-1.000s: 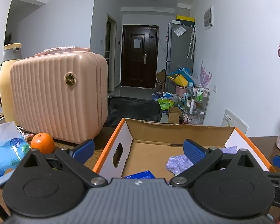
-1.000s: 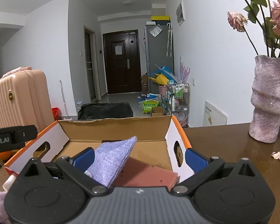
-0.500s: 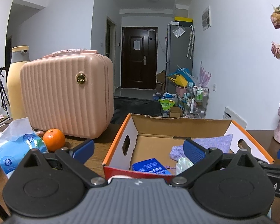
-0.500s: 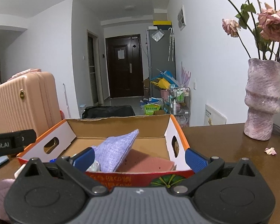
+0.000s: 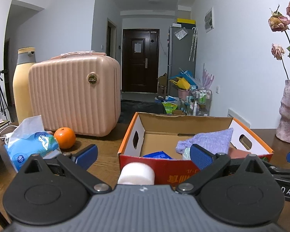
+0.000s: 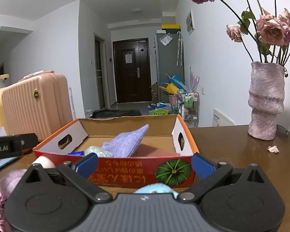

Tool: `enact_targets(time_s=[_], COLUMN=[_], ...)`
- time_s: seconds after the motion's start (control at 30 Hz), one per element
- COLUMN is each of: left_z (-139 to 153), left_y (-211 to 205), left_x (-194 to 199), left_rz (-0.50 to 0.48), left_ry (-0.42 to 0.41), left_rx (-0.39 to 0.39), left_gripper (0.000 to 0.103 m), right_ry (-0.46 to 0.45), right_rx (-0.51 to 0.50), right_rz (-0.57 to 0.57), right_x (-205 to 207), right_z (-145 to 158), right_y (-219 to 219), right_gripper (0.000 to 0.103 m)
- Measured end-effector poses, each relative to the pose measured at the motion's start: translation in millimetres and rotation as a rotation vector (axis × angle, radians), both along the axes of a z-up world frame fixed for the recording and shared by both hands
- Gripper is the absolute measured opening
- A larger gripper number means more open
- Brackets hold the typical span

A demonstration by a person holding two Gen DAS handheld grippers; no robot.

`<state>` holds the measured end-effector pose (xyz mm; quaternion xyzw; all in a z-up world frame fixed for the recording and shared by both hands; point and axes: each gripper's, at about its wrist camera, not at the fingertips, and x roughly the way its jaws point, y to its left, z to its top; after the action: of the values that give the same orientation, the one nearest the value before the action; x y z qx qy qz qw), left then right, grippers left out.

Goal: Organize soft objects
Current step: 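Withdraw both grippers from the box back toward the soft toys, then move the right gripper down onto the yellow-and-white plush toy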

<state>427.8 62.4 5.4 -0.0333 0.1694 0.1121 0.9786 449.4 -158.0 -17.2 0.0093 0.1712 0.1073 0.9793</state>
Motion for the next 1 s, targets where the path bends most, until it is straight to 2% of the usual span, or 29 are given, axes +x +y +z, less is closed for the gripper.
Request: enact_targets(time_s=[0.6, 1.0], left_z=[-4.4, -4.5], left_y=[3.5, 14.6], left_x=[-65.6, -113.7], left_rz=[-0.016, -0.036], left_ry=[0.018, 0.030], left_rx=[0.032, 0.021], left_gripper=[0.103, 0.103], right_ry=[-0.004, 0.001], right_rx=[-0.022, -0.025], right_rz=[0.051, 0.071], right_x=[-66.1, -105.9], right_z=[-4.3, -6.6], right_y=[7.6, 13.0], right_gripper=[0.103, 0.103])
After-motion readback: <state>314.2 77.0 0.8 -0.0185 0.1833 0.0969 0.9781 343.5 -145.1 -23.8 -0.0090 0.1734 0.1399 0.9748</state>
